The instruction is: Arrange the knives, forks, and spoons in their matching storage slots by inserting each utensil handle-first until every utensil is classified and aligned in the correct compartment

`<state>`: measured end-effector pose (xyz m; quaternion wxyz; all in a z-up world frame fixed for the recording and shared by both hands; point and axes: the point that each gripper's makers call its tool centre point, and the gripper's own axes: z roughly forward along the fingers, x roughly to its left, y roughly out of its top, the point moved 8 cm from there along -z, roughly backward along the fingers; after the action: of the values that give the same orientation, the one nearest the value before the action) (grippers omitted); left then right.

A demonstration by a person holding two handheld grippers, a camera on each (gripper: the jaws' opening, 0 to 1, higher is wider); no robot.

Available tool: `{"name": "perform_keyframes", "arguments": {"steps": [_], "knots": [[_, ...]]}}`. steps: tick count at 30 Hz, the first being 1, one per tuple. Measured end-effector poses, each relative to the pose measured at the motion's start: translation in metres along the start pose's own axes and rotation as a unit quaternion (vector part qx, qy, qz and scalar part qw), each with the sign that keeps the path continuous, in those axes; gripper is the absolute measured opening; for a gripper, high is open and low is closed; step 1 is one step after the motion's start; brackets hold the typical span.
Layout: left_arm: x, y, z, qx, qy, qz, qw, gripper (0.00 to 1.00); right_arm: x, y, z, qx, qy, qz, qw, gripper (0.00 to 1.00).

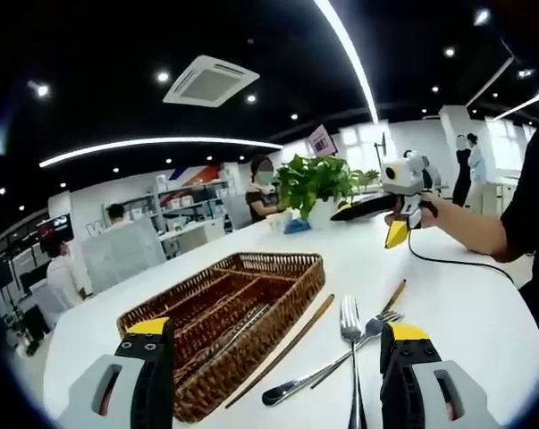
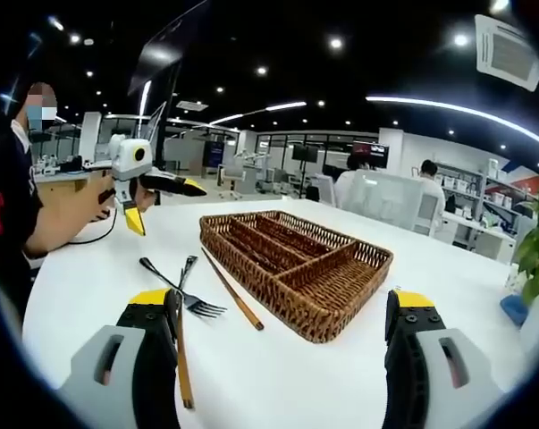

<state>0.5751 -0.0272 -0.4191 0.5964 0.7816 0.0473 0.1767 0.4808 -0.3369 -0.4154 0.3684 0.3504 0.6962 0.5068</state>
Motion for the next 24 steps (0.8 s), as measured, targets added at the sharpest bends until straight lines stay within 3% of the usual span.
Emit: {"name": "perform_keyframes", "arguments": {"steps": [7,11,13,17,20,24], "knots": [[-0.008,-0.005,0.013,0.014,-0.009,0.013,0.9998,1.0,0.0,0.0,0.0,0.0,0.0,-0.001,1.0,0.99],[-0.015,-0.015,0.022,0.035,-0.03,0.017,0.9988,1.0,0.0,0.0,0.0,0.001,0.0,-0.002,1.0,0.99],[-0.017,-0.018,0.026,0.041,-0.035,0.014,0.9985,0.91,0.0,0.0,-0.001,0.001,0.0,-0.002,1.0,0.99],[-0.024,-0.022,0.035,0.046,-0.055,0.002,0.9974,0.89,-0.001,0.0,-0.001,0.0,-0.002,0.001,1.0,0.99],[-0.03,-0.028,0.039,0.063,-0.068,0.028,0.9953,0.83,-0.001,-0.002,0.0,0.0,-0.002,0.004,1.0,0.99],[-0.037,-0.033,0.042,0.077,-0.096,0.026,0.992,0.69,0.0,-0.003,0.001,0.001,-0.001,0.004,1.0,0.99]]}}
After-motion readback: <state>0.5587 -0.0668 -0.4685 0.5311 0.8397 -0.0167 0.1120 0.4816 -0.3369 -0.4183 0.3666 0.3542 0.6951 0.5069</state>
